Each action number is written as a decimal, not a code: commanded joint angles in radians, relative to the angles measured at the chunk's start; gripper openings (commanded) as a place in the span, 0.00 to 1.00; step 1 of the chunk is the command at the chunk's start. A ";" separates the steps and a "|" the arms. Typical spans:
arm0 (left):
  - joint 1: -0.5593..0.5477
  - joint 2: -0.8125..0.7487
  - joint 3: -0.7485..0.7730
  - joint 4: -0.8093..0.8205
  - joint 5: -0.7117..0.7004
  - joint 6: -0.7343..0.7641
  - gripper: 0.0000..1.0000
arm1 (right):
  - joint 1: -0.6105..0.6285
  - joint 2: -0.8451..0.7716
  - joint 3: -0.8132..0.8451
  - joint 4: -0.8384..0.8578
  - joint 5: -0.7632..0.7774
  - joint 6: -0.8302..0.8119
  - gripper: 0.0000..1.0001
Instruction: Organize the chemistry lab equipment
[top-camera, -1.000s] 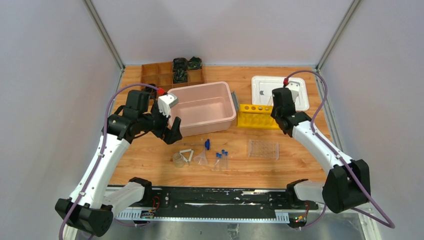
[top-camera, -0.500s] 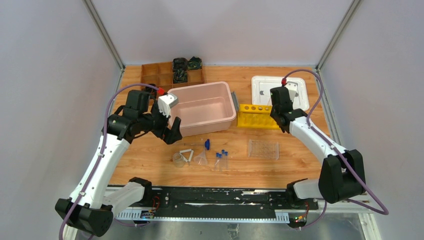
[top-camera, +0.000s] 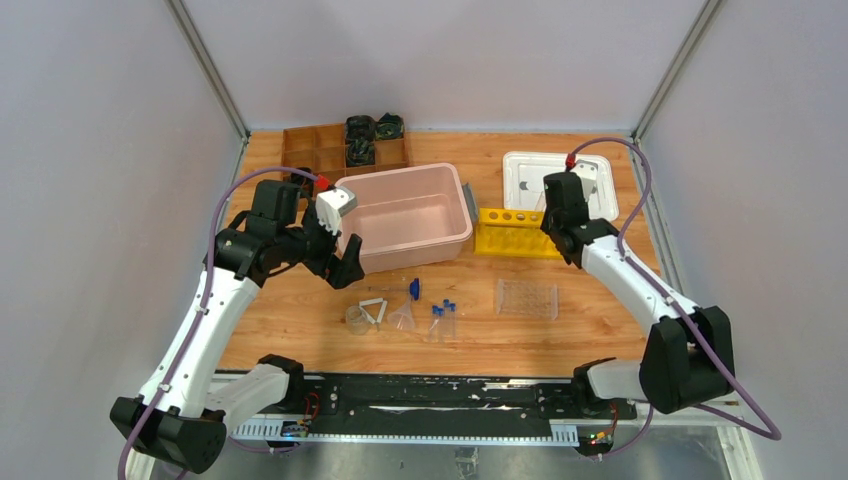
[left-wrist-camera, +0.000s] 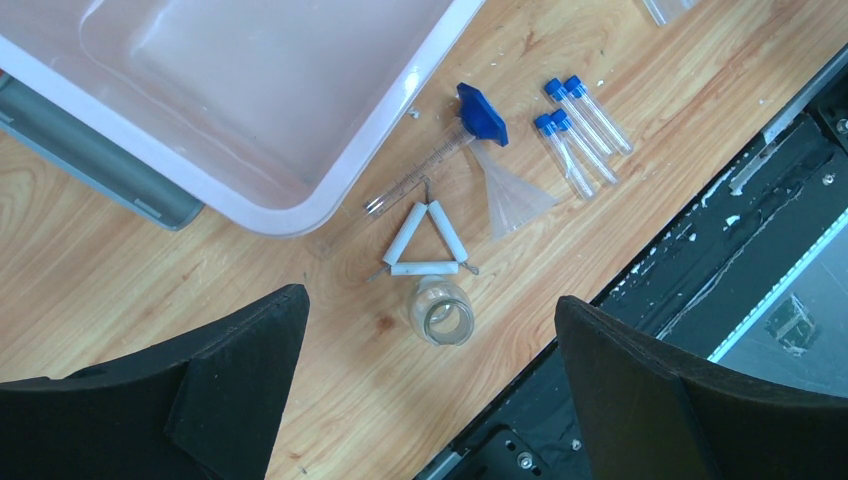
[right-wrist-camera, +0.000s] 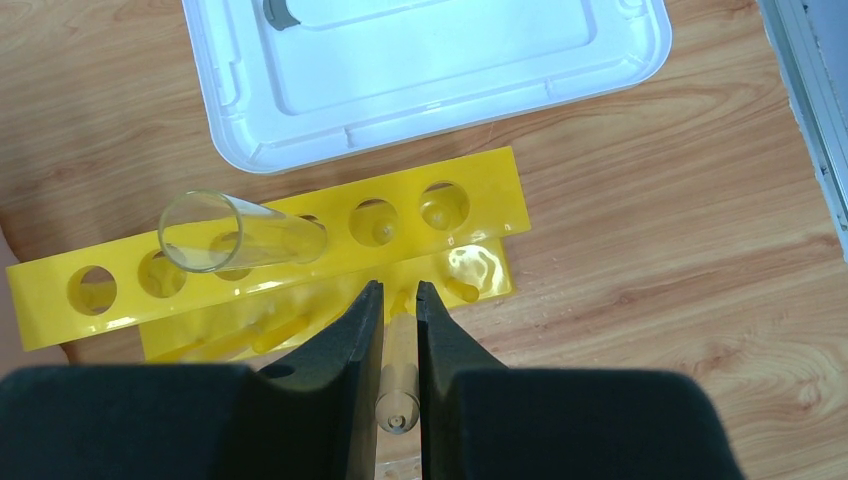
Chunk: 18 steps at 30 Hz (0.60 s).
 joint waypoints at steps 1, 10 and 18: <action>-0.004 -0.010 0.027 0.003 0.017 0.010 1.00 | -0.020 0.017 0.026 0.017 0.004 -0.008 0.00; -0.004 -0.018 0.031 0.003 0.016 0.017 1.00 | -0.024 0.059 0.007 0.054 0.001 -0.006 0.00; -0.005 -0.010 0.045 0.003 0.024 0.015 1.00 | -0.024 0.078 -0.003 0.065 -0.013 0.000 0.00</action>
